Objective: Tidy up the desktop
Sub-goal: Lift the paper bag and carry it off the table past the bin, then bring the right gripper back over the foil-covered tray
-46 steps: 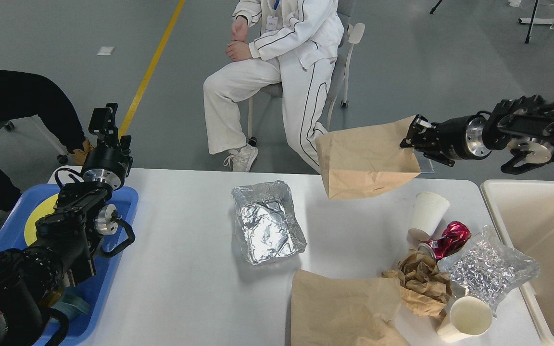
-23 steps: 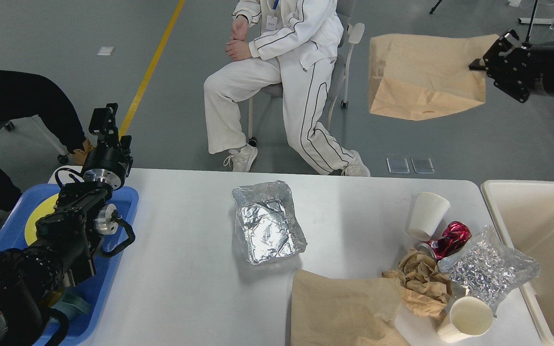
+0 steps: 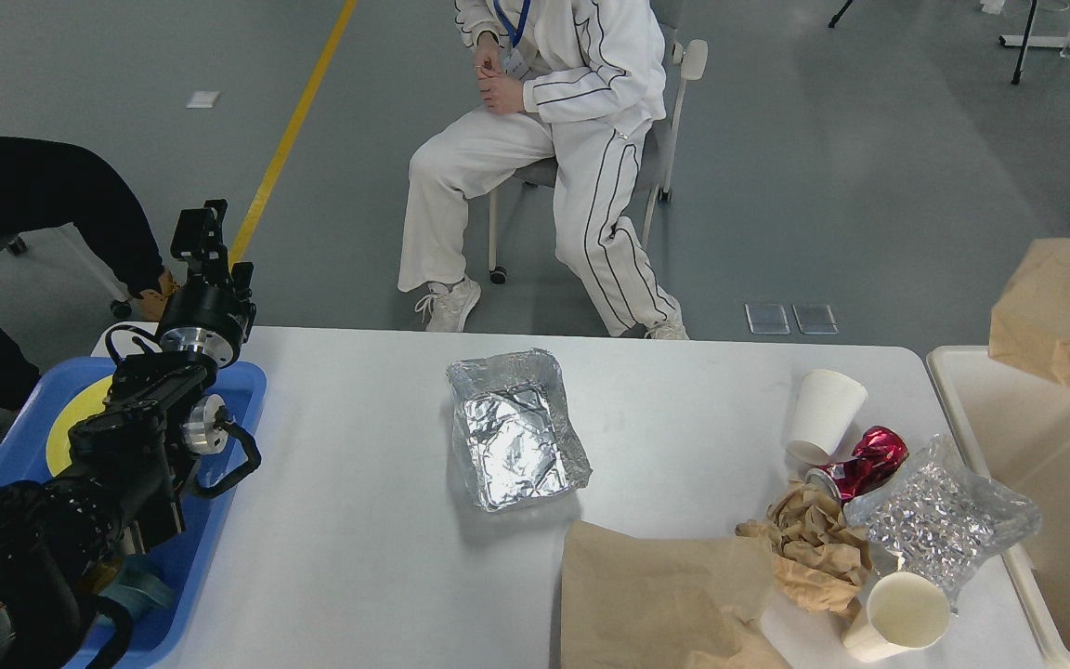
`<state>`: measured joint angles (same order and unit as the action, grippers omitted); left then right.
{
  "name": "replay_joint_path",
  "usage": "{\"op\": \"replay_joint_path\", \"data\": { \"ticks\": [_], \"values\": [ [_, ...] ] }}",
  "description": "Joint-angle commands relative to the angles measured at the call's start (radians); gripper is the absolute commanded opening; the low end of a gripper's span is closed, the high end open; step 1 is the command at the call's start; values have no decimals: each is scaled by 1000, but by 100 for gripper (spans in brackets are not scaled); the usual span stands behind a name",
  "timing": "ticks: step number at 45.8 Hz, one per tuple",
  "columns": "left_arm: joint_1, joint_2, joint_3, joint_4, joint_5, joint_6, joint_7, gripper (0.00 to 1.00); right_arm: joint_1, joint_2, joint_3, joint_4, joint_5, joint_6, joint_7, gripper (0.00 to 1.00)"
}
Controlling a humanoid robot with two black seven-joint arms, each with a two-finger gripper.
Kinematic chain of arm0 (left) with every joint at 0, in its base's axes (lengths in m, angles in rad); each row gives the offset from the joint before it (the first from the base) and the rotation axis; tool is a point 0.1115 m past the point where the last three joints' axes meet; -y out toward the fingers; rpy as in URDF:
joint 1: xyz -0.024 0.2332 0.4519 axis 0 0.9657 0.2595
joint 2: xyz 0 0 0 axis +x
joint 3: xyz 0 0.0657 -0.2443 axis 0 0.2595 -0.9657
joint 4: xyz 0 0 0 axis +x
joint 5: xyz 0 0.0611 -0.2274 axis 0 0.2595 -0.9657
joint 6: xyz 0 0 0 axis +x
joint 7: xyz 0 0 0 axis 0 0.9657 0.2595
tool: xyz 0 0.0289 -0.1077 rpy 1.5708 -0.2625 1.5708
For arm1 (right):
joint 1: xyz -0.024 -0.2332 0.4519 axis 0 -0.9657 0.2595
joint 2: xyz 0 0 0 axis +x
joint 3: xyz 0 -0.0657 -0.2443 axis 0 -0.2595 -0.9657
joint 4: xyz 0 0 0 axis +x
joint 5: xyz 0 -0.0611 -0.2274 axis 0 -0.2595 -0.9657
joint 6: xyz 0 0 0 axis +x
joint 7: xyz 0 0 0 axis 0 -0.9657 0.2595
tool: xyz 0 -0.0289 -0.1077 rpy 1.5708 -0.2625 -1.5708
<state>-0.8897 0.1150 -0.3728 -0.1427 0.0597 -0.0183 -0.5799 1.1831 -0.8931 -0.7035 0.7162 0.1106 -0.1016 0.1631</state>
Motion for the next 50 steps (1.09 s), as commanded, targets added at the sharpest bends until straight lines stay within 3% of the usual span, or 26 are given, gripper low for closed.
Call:
{"op": "replay_joint_path", "data": {
  "ticks": [1, 8, 9, 11, 12, 31, 40, 50],
  "values": [
    [0, 0, 0, 0, 0, 0, 0, 97, -149, 5, 27, -64, 0, -23, 0, 0],
    [0, 0, 0, 0, 0, 0, 0, 97, -287, 36, 29, -112, 0, -44, 1, 0],
    [0, 0, 0, 0, 0, 0, 0, 97, -301, 40, 27, -121, 0, -44, 1, 21],
    [0, 0, 0, 0, 0, 0, 0, 97, -321, 43, 27, -141, -2, -47, 1, 79],
    [0, 0, 0, 0, 0, 0, 0, 97, -327, 45, 29, -152, 0, -49, 3, 100],
    [0, 0, 0, 0, 0, 0, 0, 97, -318, 148, -31, -133, -32, -32, -1, 100],
    [0, 0, 0, 0, 0, 0, 0, 97, -163, 255, -234, -133, -118, -36, -39, 100],
    [0, 0, 0, 0, 0, 0, 0, 97, 64, 436, -375, -119, -120, -17, -45, 100]
  ]
}}
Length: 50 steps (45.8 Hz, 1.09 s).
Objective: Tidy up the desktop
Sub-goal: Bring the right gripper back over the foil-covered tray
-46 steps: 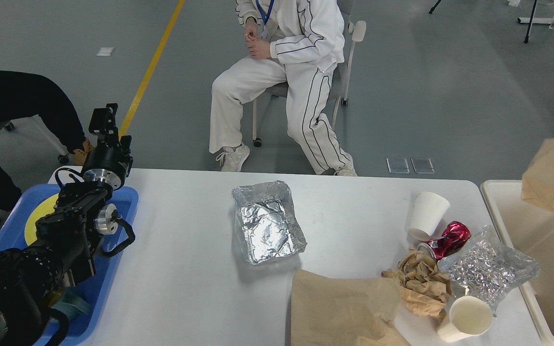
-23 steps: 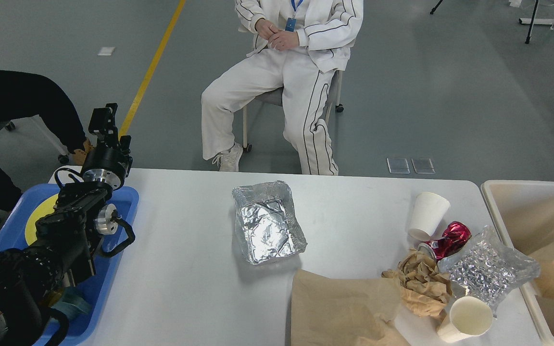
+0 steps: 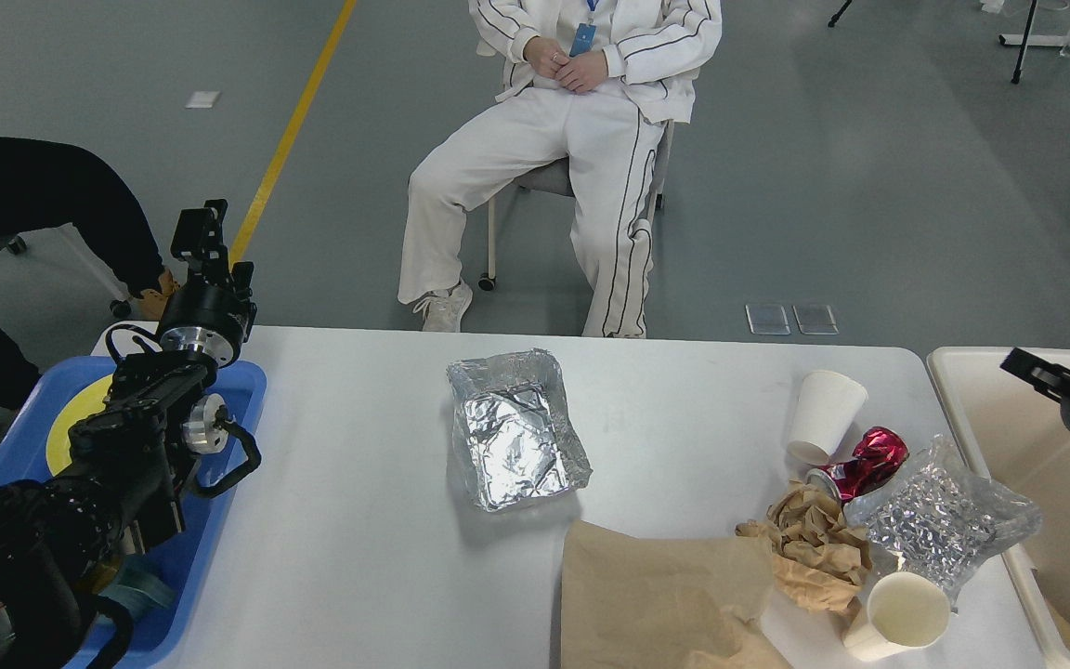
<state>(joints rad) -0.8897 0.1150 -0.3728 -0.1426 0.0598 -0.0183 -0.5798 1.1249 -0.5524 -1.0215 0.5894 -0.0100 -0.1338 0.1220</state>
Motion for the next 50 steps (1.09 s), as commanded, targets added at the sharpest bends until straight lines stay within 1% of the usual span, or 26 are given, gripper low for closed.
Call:
{"op": "replay_joint_path", "data": {
  "ticks": [1, 3, 7, 8, 11, 16, 20, 23, 27, 33, 37, 41, 44, 47, 50],
  "values": [
    [0, 0, 0, 0, 0, 0, 0, 97, 148, 117, -63, 9, 1, 29, -5, 100],
    [0, 0, 0, 0, 0, 0, 0, 97, 197, 153, -69, 10, 1, 78, -16, 100],
    [0, 0, 0, 0, 0, 0, 0, 97, 295, 222, -68, 27, 2, 210, -39, 100],
    [0, 0, 0, 0, 0, 0, 0, 97, 343, 265, -66, 49, 2, 292, -41, 100],
    [0, 0, 0, 0, 0, 0, 0, 97, 389, 322, -66, 79, 2, 390, -42, 100],
    [0, 0, 0, 0, 0, 0, 0, 97, 434, 425, -62, 118, 2, 522, -42, 100],
    [0, 0, 0, 0, 0, 0, 0, 97, 443, 515, -60, 119, 2, 591, -42, 100],
    [0, 0, 0, 0, 0, 0, 0, 97, 449, 577, -62, 124, 2, 620, -44, 100],
    [0, 0, 0, 0, 0, 1, 0, 97, 452, 634, -62, 125, 1, 629, -44, 100],
    [0, 0, 0, 0, 0, 0, 0, 97, 469, 697, -60, 124, 1, 628, -44, 100],
    [0, 0, 0, 0, 0, 0, 0, 97, 515, 724, -58, 135, 2, 626, -42, 100],
    [0, 0, 0, 0, 0, 0, 0, 97, 581, 721, -57, 188, 2, 623, -41, 100],
    [0, 0, 0, 0, 0, 0, 0, 97, 644, 704, -57, 266, 2, 626, -35, 100],
    [0, 0, 0, 0, 0, 0, 0, 97, 711, 661, -48, 355, 2, 631, -33, 100],
    [0, 0, 0, 0, 0, 0, 0, 97, 769, 623, -34, 437, 1, 658, -33, 100]
  ]
}}
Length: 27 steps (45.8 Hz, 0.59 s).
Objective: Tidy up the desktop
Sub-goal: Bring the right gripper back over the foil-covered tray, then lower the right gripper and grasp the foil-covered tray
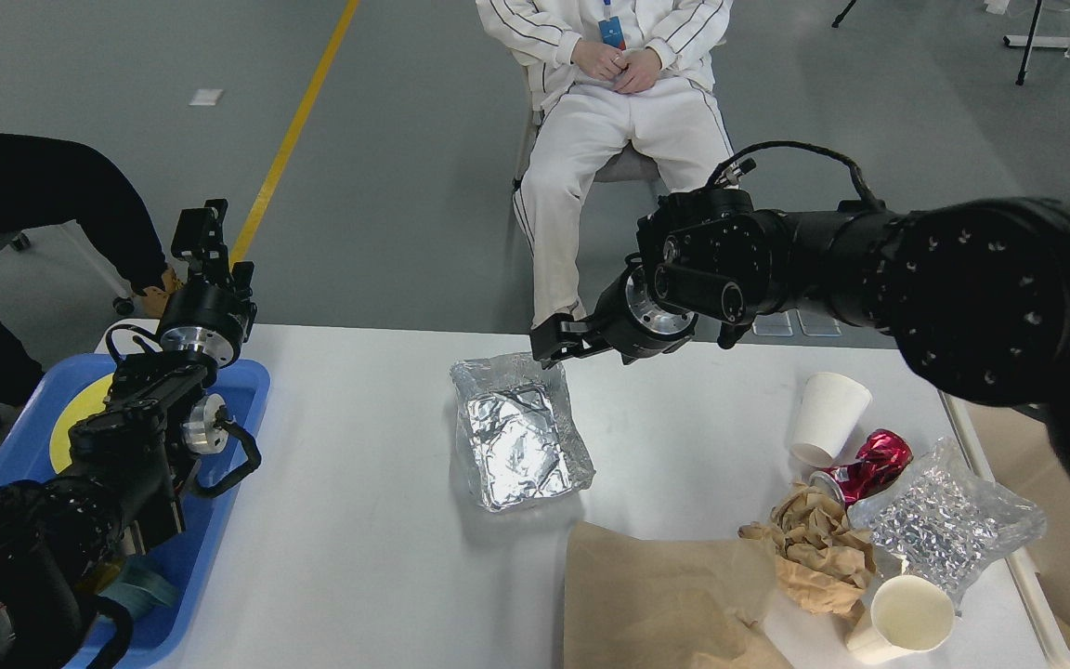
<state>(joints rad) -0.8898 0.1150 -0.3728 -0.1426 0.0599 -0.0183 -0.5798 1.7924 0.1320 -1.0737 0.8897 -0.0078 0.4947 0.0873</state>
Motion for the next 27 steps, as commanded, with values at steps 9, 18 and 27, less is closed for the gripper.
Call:
{"op": "replay_joint_path", "data": {
  "ticks": [9, 18, 27],
  "values": [
    [0, 0, 0, 0, 0, 0, 0, 97, 225, -104, 27, 198, -3, 125, -4, 100],
    [0, 0, 0, 0, 0, 0, 0, 97, 104, -66, 37, 170, -4, 32, -8, 100],
    [0, 0, 0, 0, 0, 0, 0, 97, -122, 20, 26, 112, -3, -255, -9, 100]
  ]
}}
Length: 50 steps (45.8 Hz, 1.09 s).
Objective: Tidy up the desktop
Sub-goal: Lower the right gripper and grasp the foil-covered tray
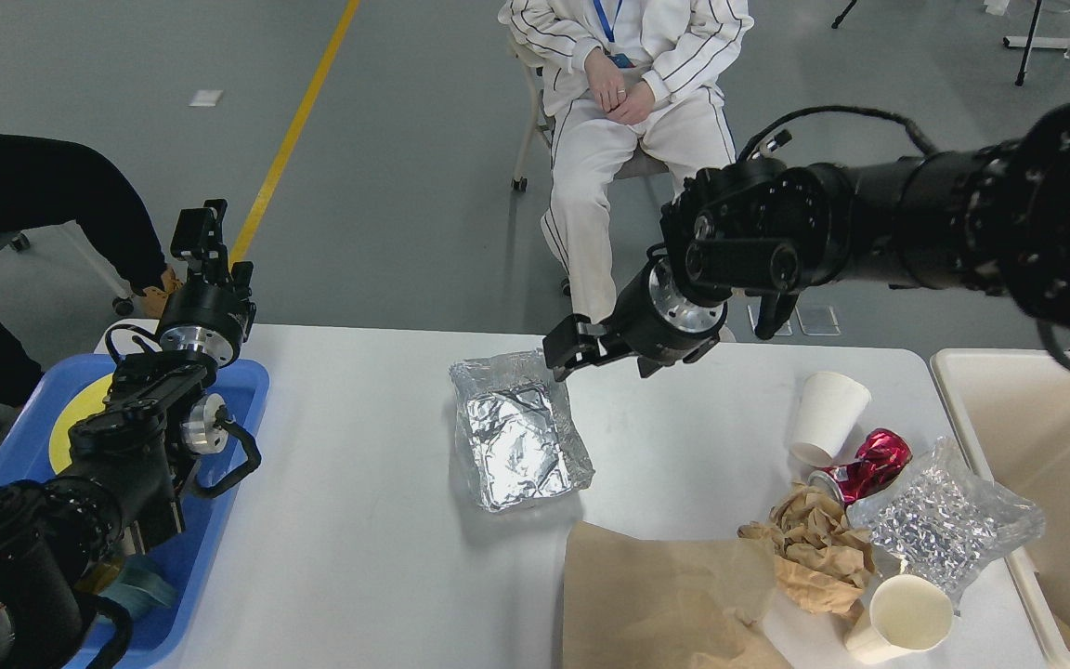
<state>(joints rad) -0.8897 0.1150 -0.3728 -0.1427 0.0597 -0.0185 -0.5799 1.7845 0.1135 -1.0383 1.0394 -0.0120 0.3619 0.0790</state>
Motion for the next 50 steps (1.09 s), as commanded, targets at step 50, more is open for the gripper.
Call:
{"op": "replay_joint_path", "data": {
  "ticks": [50],
  "values": [
    [0, 0, 0, 0, 0, 0, 0, 97, -504, 57, 0, -249, 0, -371, 10, 97]
  ]
}}
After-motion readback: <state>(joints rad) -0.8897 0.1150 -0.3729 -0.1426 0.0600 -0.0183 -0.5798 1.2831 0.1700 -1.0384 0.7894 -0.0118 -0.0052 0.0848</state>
